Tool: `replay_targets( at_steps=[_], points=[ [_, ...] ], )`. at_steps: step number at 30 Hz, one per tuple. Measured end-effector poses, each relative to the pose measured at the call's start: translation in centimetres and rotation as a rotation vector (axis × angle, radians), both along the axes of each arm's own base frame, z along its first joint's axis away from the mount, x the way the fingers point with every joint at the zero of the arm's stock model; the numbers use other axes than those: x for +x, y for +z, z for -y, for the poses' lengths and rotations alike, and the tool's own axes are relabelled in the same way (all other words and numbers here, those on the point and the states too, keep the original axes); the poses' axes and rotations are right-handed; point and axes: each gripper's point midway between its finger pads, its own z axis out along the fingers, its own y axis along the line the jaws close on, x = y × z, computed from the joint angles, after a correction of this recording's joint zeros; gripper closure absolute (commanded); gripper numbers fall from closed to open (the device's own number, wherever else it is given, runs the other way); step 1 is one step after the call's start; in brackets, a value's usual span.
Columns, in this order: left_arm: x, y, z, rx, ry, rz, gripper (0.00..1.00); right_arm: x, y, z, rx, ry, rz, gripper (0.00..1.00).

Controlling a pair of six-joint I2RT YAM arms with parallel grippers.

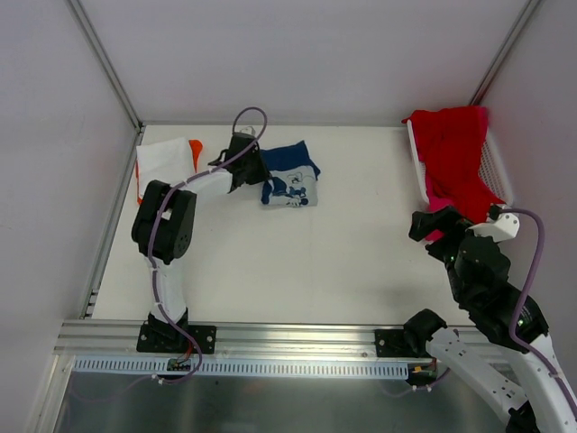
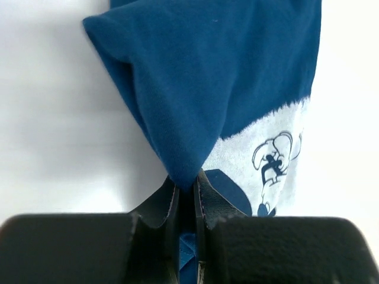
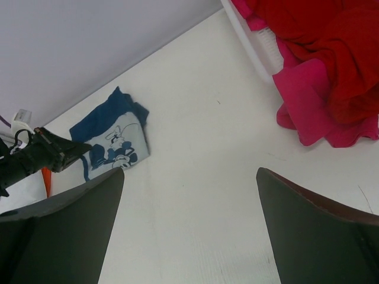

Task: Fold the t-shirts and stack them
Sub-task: Neatly place the folded tshirt to the corner

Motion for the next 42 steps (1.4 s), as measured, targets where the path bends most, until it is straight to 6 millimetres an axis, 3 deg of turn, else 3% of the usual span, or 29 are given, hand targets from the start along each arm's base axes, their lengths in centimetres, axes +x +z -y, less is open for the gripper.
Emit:
replay_targets(
  at_steps=[3, 6, 24, 33, 42],
  points=[
    [1.0, 0.4, -4.8, 0.077, 0.028, 0.0, 1.0, -0.2, 0.1, 0.0, 0.016, 0.002, 0.015, 0.01],
    [1.4, 0.7, -7.5, 0.138, 0.019, -0.009, 1.0, -0.4, 0.0, 0.2, 0.029, 0.001, 0.029, 0.01],
    [3.7, 7.1, -15.5, 0.306, -0.069, 0.018, 1.0, -0.8, 0.1, 0.6, 0.042, -0.001, 0.051, 0.01],
    [3.6, 8.3, -21.1, 0.376, -0.033, -0.014, 1.0, -1.3, -0.2, 1.5, 0.041, -0.025, 0.079, 0.01],
    [3.2, 9.1, -22.9, 0.442, -0.049, -0.025, 1.0, -1.3, -0.9, 1.7, 0.025, -0.033, 0.073, 0.01]
  ],
)
